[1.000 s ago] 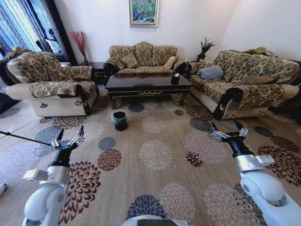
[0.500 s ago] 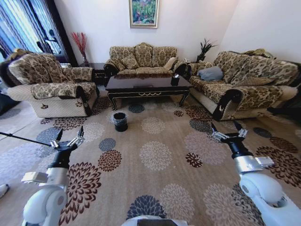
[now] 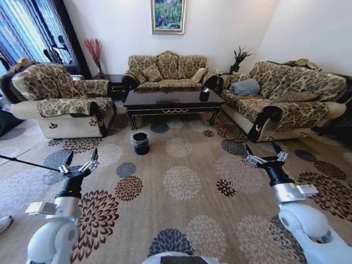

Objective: Move to the front of the table and pick up the trash from the floor, then place it into the trash bin.

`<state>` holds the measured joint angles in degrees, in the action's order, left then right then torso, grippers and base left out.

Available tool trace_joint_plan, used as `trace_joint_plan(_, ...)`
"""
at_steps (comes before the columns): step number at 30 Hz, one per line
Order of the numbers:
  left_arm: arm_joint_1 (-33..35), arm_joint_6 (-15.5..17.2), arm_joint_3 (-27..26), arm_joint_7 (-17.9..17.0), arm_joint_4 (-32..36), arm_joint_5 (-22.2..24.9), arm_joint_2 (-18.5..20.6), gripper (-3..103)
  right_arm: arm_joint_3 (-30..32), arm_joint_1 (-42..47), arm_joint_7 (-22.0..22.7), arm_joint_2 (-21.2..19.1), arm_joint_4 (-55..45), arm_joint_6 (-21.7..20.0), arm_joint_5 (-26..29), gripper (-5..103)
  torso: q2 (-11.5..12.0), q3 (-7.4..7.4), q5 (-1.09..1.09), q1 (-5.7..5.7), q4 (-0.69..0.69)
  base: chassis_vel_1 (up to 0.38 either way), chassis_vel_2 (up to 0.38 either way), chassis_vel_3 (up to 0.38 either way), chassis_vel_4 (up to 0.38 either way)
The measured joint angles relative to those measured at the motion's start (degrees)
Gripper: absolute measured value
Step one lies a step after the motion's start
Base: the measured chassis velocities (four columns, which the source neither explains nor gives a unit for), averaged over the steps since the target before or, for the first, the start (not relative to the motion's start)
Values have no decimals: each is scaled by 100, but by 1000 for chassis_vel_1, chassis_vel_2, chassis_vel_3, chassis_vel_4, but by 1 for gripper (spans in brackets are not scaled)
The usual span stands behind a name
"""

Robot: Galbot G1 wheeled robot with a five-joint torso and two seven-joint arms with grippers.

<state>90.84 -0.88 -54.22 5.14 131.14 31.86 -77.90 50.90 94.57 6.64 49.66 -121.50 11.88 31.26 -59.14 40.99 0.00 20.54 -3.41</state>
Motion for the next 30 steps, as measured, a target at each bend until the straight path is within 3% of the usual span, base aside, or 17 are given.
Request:
trace_joint_plan(7, -24, -1, -17, 2, -18, 10, -28, 100, 105, 130, -268, 44, -48, 74, -80, 100, -176, 95, 0, 80, 0, 0, 0, 0, 0)
trace_joint_plan(30, 12, -82, 24, -38, -69, -90, -38, 100, 43, 56, 43, 82, -35, 27, -67, 100, -842, 460, 0, 382, 0, 0, 0, 0, 0)
